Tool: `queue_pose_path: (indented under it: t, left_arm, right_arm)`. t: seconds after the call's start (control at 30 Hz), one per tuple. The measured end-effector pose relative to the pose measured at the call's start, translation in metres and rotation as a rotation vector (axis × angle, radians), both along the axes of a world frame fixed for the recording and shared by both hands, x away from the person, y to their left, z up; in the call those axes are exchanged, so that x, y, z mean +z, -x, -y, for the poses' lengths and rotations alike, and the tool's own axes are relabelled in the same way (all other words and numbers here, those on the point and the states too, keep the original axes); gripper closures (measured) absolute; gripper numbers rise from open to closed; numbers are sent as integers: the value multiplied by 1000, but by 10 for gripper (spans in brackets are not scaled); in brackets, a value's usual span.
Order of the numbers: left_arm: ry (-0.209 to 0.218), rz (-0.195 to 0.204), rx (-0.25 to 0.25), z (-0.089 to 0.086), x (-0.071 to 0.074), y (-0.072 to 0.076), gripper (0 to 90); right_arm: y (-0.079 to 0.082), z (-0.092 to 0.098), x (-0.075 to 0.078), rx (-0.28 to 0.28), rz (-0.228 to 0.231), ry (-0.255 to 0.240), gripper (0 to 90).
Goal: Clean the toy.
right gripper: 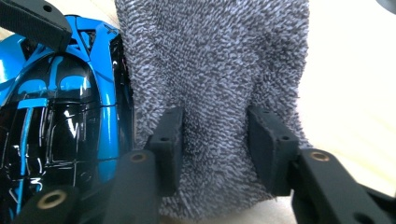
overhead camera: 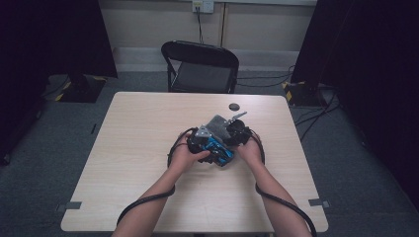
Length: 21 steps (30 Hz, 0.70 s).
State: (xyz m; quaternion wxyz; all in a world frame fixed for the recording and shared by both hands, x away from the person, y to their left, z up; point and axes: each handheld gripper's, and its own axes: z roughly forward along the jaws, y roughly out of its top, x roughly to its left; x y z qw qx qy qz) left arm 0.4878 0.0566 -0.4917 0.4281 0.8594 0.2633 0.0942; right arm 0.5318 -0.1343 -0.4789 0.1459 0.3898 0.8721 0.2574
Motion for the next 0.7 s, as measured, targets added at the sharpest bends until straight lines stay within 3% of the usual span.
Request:
queue_pose_path:
  t: [0.23, 0.47, 0.57, 0.7]
  left_arm:
    - [6, 6, -1, -1, -1, 0, 93]
    - [10, 9, 1, -1, -1, 0, 94]
    - [10, 9, 0, -1, -1, 0, 94]
    - [9, 9, -1, -1, -1, 0, 93]
  right_arm:
    - [1, -2, 0, -1, -34, -10, 724]
    - [-1, -5, 2, -2, -55, 17, 760]
    - [0, -7, 4, 22, -60, 40, 768]
    - [-1, -3, 5, 54, -74, 29, 769]
